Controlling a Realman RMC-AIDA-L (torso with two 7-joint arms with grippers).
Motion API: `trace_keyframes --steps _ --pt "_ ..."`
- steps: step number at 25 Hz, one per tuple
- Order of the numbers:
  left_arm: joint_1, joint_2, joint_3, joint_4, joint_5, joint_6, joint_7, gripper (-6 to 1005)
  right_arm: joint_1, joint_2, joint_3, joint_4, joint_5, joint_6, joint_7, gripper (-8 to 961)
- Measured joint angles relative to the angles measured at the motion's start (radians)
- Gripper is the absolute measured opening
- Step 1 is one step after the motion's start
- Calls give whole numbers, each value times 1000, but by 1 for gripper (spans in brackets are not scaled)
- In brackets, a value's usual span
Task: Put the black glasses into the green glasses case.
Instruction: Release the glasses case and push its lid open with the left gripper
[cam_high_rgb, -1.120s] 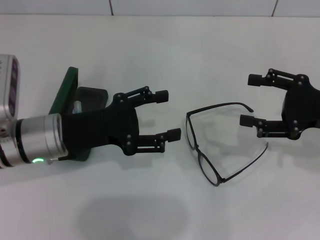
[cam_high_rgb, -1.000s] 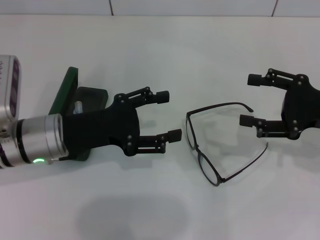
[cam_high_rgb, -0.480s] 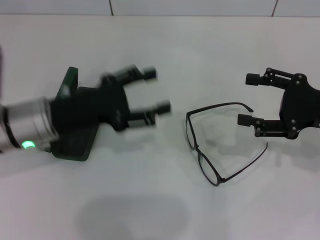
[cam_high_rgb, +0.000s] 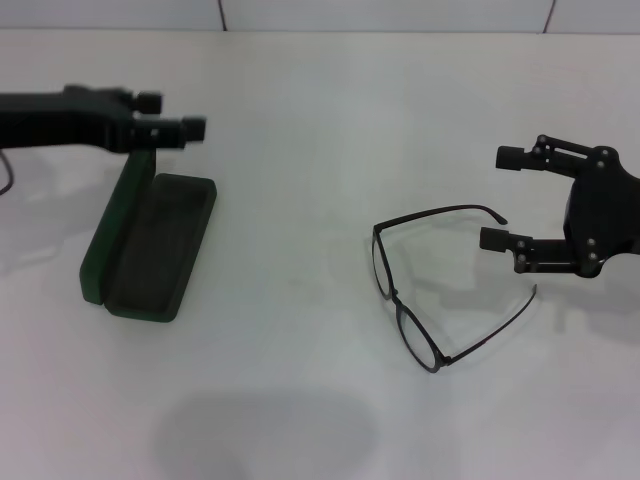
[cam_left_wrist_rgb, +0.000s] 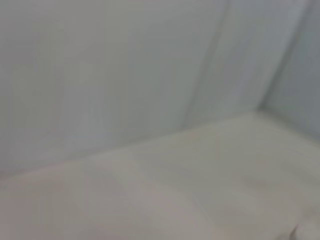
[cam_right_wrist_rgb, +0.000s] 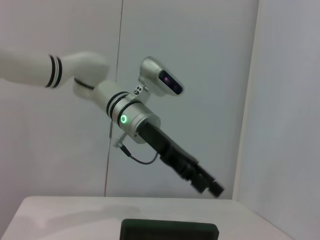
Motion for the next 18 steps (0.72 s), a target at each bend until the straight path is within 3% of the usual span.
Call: trace_keyframes --steps 6,18 --pt "35 -81 7 246 312 -5 -201 806 2 3 -3 0 0 24 0 829" --pt "38 -81 74 221 466 -37 -367 741 8 7 -8 0 -9 41 0 829"
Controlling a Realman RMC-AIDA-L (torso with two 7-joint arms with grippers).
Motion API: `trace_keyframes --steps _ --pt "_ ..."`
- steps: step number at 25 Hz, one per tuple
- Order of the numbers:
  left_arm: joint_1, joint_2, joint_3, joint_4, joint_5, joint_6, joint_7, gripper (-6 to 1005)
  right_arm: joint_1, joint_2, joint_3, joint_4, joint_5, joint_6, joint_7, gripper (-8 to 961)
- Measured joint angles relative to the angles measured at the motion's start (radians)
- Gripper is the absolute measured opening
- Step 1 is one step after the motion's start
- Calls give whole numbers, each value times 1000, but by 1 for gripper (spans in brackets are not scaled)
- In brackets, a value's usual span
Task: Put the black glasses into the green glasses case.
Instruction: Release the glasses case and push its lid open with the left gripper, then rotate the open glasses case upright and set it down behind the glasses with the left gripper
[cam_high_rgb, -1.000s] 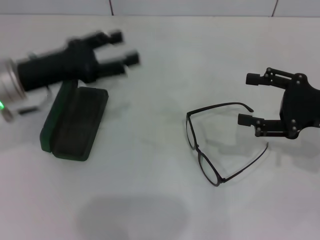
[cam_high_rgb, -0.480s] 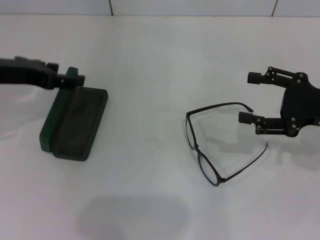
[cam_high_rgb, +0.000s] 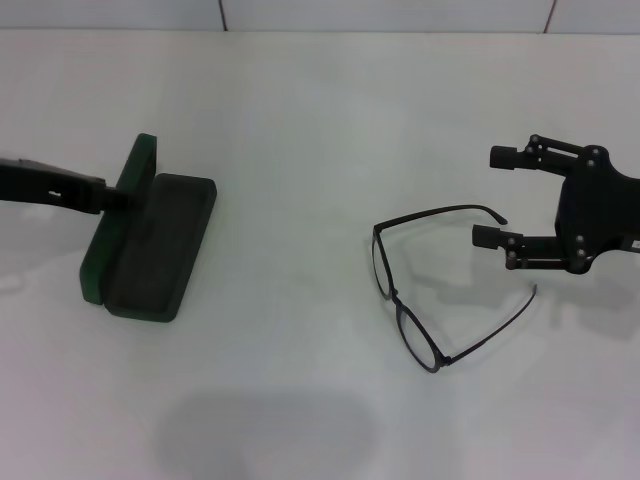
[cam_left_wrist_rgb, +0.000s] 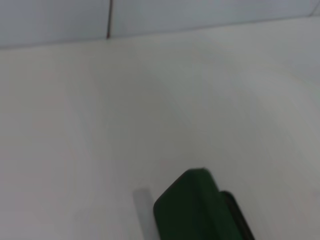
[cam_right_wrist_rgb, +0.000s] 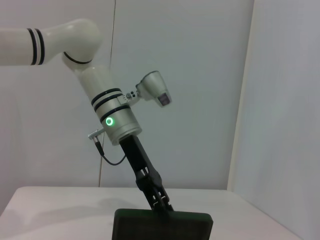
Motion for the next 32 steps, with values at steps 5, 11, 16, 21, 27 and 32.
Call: trace_keyframes --steps 5,11,16,21,27,32 --pt "-25 -2 42 -9 85 -9 -80 593 0 -1 0 0 -1 0 0 829" --pt "-35 0 89 8 98 -20 -106 376 -5 -3 0 0 -2 0 0 829" --pt "-48 0 98 38 97 -23 -94 281 -8 -7 1 0 -9 -7 0 829" --pt "-109 5 100 46 98 -32 -7 228 -4 0 1 -10 -89 -70 -9 829" --pt "-251 3 122 -3 89 -54 213 211 3 37 -17 -33 -170 -119 -13 830" --pt "-392 3 358 -139 117 -196 366 237 -4 48 -63 -24 -179 -116 -13 830"
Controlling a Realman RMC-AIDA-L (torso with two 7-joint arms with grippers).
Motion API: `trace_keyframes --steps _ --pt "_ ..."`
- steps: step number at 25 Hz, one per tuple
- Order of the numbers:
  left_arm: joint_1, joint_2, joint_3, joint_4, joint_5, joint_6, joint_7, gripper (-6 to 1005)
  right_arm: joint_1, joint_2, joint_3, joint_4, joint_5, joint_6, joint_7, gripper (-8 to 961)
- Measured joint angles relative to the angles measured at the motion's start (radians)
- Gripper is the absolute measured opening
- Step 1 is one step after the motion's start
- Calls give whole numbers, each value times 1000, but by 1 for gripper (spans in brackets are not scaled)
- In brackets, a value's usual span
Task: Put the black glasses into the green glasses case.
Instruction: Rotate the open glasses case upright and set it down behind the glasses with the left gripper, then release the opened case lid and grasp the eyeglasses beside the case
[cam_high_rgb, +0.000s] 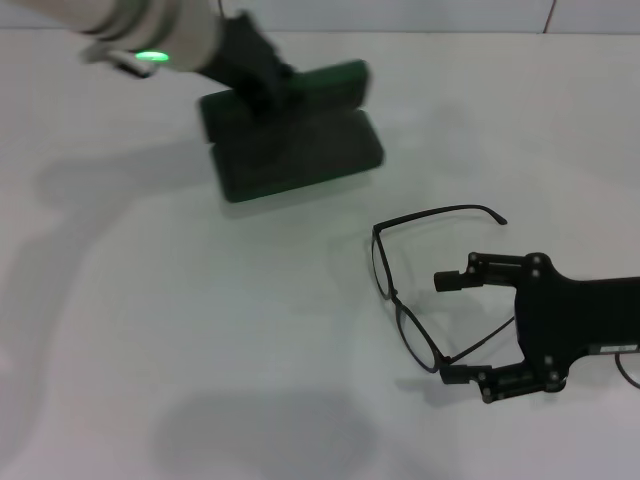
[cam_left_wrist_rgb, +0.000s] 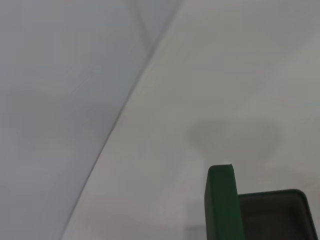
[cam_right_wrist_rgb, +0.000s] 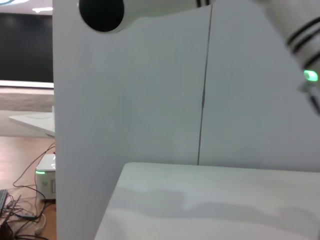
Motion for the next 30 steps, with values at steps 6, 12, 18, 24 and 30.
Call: trace_keyframes --steps 6,12,18,24,30 --pt "-134 -7 216 -150 28 -149 -1 267 -13 4 1 42 3 0 -11 830" --pt "-165 -10 317 -194 24 -200 -22 298 -33 5 6 52 4 6 -21 830" --pt "-167 -10 348 -191 39 -203 -75 328 -36 5 5 53 7 24 -25 830" --pt "-141 -11 338 -172 10 -236 -80 359 -34 6 5 54 9 53 -25 830" --pt "-3 -7 273 -66 -254 -288 -27 602 -34 7 5 66 91 96 -26 830"
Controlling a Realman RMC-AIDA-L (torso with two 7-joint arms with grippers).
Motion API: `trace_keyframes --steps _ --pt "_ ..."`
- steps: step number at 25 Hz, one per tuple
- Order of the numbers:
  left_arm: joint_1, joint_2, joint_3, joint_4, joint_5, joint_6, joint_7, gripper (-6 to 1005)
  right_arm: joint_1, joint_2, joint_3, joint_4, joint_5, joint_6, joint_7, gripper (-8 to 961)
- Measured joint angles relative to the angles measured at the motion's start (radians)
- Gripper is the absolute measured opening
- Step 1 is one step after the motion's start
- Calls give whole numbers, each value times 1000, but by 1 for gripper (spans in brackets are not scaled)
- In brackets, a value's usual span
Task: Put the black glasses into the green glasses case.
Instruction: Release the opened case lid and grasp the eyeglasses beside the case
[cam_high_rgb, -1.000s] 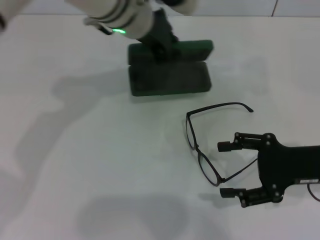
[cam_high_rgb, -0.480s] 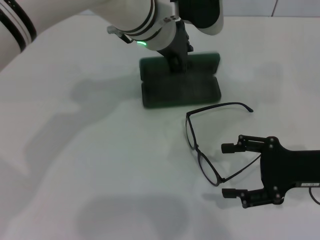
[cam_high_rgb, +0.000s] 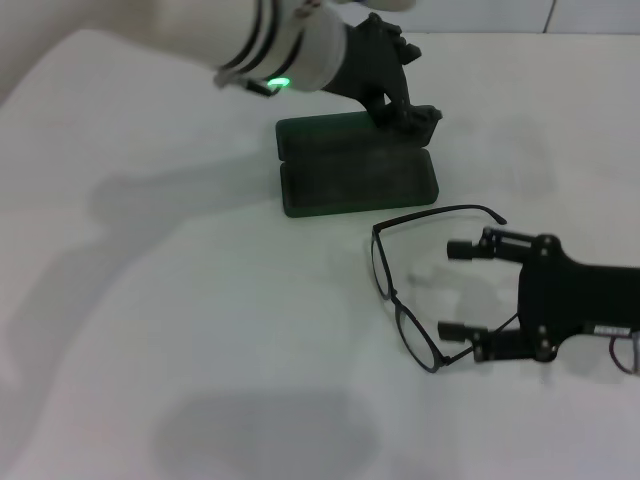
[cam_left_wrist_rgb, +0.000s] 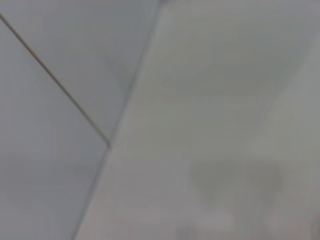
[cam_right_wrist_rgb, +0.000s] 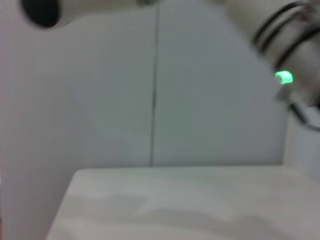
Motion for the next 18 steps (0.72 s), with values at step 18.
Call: trace_keyframes --steps 18 --pt "489 7 -106 -335 -1475 121 869 741 93 -9 -85 -331 -97 101 241 830"
